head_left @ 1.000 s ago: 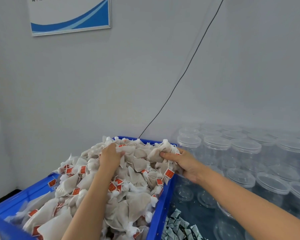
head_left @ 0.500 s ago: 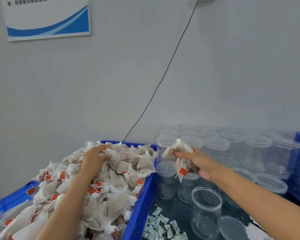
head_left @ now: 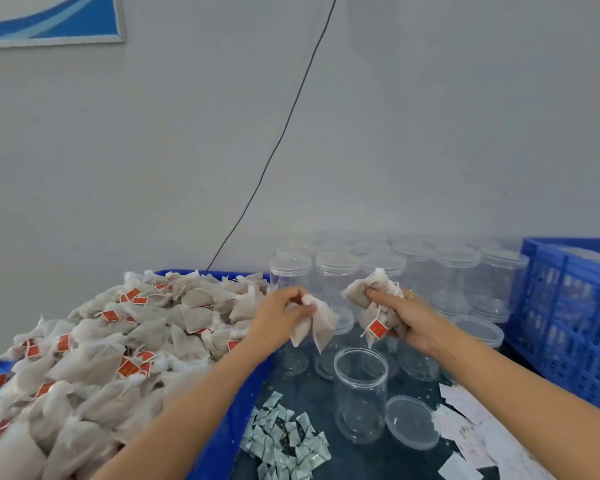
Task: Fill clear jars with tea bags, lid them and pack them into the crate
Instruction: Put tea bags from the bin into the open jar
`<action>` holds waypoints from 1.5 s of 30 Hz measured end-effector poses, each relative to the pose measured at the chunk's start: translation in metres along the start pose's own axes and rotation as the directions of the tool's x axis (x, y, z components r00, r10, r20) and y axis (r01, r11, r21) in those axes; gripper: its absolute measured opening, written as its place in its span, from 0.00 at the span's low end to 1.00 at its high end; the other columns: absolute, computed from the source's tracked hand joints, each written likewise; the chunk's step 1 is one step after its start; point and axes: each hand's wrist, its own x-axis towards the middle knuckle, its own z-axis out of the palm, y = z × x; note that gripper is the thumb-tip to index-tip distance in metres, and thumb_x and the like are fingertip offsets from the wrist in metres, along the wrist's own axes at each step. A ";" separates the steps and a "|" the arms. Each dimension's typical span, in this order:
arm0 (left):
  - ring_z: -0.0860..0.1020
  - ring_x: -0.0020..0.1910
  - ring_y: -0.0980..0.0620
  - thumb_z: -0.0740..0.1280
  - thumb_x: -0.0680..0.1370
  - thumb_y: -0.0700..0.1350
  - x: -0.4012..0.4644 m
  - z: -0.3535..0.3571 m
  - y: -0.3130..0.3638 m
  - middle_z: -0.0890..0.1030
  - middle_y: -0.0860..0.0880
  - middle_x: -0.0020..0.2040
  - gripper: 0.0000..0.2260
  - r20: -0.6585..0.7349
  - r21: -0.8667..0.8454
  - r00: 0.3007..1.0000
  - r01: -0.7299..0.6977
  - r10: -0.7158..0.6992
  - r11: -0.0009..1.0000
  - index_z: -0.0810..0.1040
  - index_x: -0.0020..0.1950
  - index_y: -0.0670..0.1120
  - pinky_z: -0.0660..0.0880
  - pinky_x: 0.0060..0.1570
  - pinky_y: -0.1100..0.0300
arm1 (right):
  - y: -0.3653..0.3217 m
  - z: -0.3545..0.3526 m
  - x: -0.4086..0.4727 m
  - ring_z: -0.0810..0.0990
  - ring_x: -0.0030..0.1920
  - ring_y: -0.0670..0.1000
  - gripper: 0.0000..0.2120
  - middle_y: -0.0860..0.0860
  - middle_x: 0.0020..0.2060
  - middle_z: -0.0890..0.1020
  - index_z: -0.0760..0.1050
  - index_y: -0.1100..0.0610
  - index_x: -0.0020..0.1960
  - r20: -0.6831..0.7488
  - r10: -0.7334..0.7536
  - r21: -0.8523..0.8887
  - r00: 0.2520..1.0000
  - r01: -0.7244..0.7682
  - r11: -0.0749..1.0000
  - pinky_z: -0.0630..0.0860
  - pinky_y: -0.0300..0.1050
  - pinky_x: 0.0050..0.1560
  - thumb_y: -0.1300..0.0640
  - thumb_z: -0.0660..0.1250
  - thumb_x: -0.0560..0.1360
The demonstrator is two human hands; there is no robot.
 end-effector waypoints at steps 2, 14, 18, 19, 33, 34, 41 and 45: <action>0.71 0.34 0.61 0.70 0.75 0.40 0.005 0.026 0.004 0.74 0.56 0.33 0.13 0.085 0.020 0.996 0.003 -0.005 1.000 0.72 0.34 0.51 0.66 0.36 0.71 | 0.001 -0.013 -0.004 0.79 0.28 0.46 0.06 0.48 0.27 0.81 0.76 0.55 0.46 -0.041 0.003 0.005 0.999 -0.003 1.000 0.75 0.42 0.31 0.59 0.73 0.71; 0.74 0.44 0.55 0.73 0.73 0.42 0.023 0.082 0.013 0.79 0.47 0.47 0.12 0.198 0.149 0.976 0.057 -0.086 0.987 0.79 0.55 0.42 0.69 0.40 0.75 | 0.011 -0.061 -0.021 0.82 0.29 0.46 0.09 0.49 0.29 0.83 0.77 0.57 0.49 -0.045 0.016 -0.063 0.999 -0.019 0.998 0.77 0.41 0.30 0.60 0.73 0.70; 0.74 0.41 0.58 0.74 0.72 0.41 0.023 0.085 0.017 0.77 0.52 0.43 0.10 0.031 0.010 0.997 0.065 -0.065 0.998 0.79 0.51 0.43 0.69 0.36 0.76 | 0.013 -0.063 -0.024 0.82 0.29 0.46 0.09 0.49 0.30 0.83 0.78 0.57 0.50 -0.038 0.000 -0.080 0.999 -0.003 0.997 0.77 0.41 0.32 0.60 0.73 0.71; 0.74 0.40 0.59 0.74 0.72 0.41 0.023 0.086 0.016 0.77 0.53 0.42 0.10 0.043 0.011 0.997 0.062 -0.062 0.998 0.79 0.50 0.43 0.68 0.36 0.77 | 0.014 -0.063 -0.024 0.82 0.30 0.45 0.09 0.49 0.30 0.83 0.78 0.57 0.50 -0.032 -0.006 -0.083 0.999 0.003 0.997 0.77 0.41 0.33 0.60 0.73 0.71; 0.81 0.45 0.52 0.65 0.80 0.47 0.021 0.078 0.021 0.82 0.52 0.47 0.04 0.115 -0.195 0.993 0.001 0.022 0.981 0.78 0.53 0.51 0.79 0.42 0.62 | 0.021 -0.060 -0.030 0.82 0.38 0.50 0.08 0.52 0.37 0.84 0.80 0.57 0.48 0.014 -0.015 -0.233 1.000 0.018 0.972 0.76 0.46 0.42 0.62 0.74 0.70; 0.80 0.46 0.52 0.66 0.79 0.49 0.022 0.077 0.025 0.81 0.53 0.47 0.05 0.153 -0.195 0.988 0.000 0.031 0.981 0.78 0.53 0.53 0.79 0.42 0.62 | 0.020 -0.057 -0.031 0.82 0.37 0.49 0.07 0.52 0.36 0.84 0.80 0.58 0.47 0.033 -0.039 -0.253 0.999 0.046 0.966 0.76 0.43 0.41 0.63 0.74 0.70; 0.79 0.44 0.56 0.74 0.72 0.53 0.019 0.088 0.033 0.81 0.56 0.43 0.09 0.134 0.008 0.990 -0.038 0.036 0.999 0.81 0.49 0.52 0.76 0.49 0.61 | 0.022 -0.034 -0.034 0.82 0.32 0.44 0.04 0.49 0.32 0.84 0.80 0.57 0.42 0.128 -0.118 -0.392 0.985 0.159 0.906 0.75 0.32 0.32 0.64 0.74 0.70; 0.79 0.41 0.56 0.73 0.74 0.46 0.016 0.083 0.026 0.81 0.56 0.40 0.03 0.060 0.004 0.996 -0.064 0.064 0.998 0.81 0.46 0.49 0.77 0.45 0.62 | 0.023 -0.035 -0.037 0.82 0.34 0.46 0.07 0.53 0.37 0.85 0.81 0.60 0.45 0.103 -0.101 -0.412 0.990 0.135 0.901 0.76 0.34 0.35 0.58 0.75 0.70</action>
